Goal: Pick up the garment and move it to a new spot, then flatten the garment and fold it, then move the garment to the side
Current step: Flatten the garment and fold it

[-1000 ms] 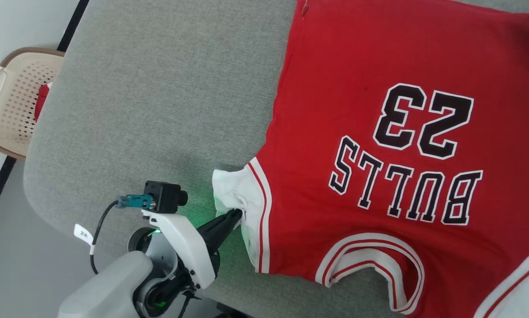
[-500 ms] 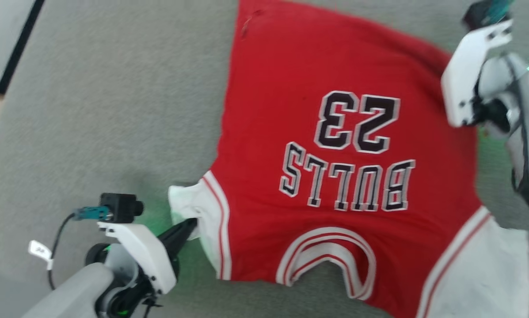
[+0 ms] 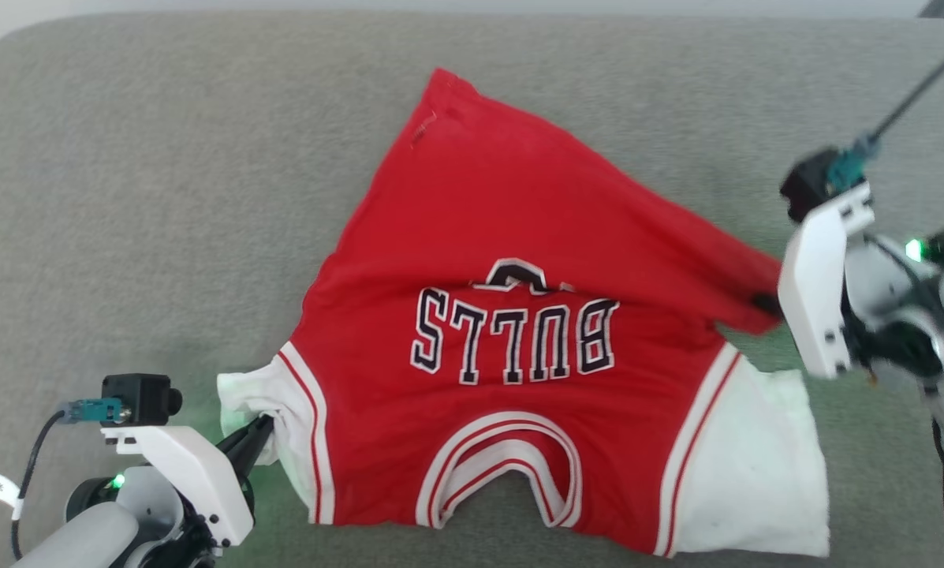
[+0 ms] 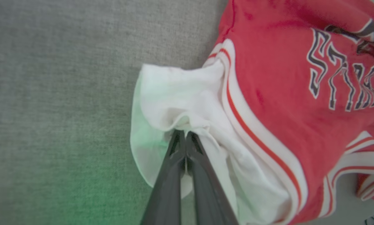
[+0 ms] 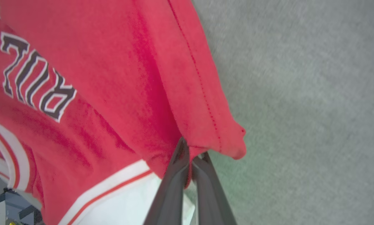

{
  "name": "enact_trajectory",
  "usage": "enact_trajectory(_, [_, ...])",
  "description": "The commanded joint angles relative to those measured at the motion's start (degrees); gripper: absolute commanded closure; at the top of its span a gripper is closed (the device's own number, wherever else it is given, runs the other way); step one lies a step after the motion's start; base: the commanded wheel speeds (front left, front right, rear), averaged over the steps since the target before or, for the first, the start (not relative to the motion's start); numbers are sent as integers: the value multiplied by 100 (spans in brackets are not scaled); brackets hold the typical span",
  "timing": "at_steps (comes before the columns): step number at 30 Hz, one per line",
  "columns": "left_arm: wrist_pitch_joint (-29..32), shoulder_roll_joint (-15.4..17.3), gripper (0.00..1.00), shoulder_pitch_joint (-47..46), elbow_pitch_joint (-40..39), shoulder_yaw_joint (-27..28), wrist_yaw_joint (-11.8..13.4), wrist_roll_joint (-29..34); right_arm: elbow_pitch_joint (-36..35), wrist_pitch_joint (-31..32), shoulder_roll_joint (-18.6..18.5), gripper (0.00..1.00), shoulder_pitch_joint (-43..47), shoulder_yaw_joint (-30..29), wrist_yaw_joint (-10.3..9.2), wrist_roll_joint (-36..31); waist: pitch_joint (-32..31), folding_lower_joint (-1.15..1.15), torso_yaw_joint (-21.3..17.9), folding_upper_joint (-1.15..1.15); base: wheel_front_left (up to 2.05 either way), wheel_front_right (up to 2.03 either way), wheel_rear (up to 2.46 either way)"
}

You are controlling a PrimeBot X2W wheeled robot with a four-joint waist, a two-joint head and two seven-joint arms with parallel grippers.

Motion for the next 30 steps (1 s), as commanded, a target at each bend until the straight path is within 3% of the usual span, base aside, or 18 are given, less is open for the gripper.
enact_trajectory(1, [-15, 36, 100, 105, -91, 24, 78, -60, -346, 114, -107, 100, 398, -165, -5, 15, -100, 0, -170, 0, 0, 0, 0])
enact_trajectory(7, [-6, 208, 100, 201, -324, 70, 191, -95, -1200, 491, -25, 100, 1631, -904, -4, -47, -81, 0, -329, 0, 0, 0, 0])
enact_trajectory(11, [13, 233, 100, 171, -391, 82, 218, -78, -1402, 577, 159, 100, 2245, -1272, -4, -163, -52, 0, -342, 0, 0, 0, 0])
enact_trajectory(17, [46, 224, 100, 85, -456, 74, 247, -35, -1177, 34, 789, 100, 2917, -1709, -4, -587, 21, 0, -311, 0, 0, 0, 0])
enact_trajectory(18, [46, 223, 100, 80, -457, 76, 249, -33, -1072, -138, 864, 85, 2921, -1722, -5, -663, 34, 0, -308, 0, 0, 0, 0])
enact_trajectory(19, [40, 222, 100, 84, -451, 78, 247, -39, -967, -284, 940, 85, 2947, -1712, -9, -728, 43, 0, -305, 0, 0, 0, 0])
enact_trajectory(20, [40, 216, 100, 85, -450, 75, 243, -38, -885, -412, 957, 51, 2948, -1664, -11, -826, 48, 0, -299, 0, 0, 0, 0])
enact_trajectory(21, [42, 214, 100, 84, -445, 72, 241, -38, -818, -519, 959, 0, 2936, -1607, -17, -871, 53, 0, -295, 0, 0, 0, 0])
enact_trajectory(25, [34, 214, 100, 119, -444, 67, 239, -52, -806, -731, 862, 0, 2890, -1696, -26, -942, 38, 0, -295, 0, 0, 0, 0])
enact_trajectory(30, [56, 253, 100, 213, -469, 47, 256, -69, -1586, -728, 815, 0, 2980, -1892, -15, -874, -44, 0, -293, 0, 0, 0, 0])
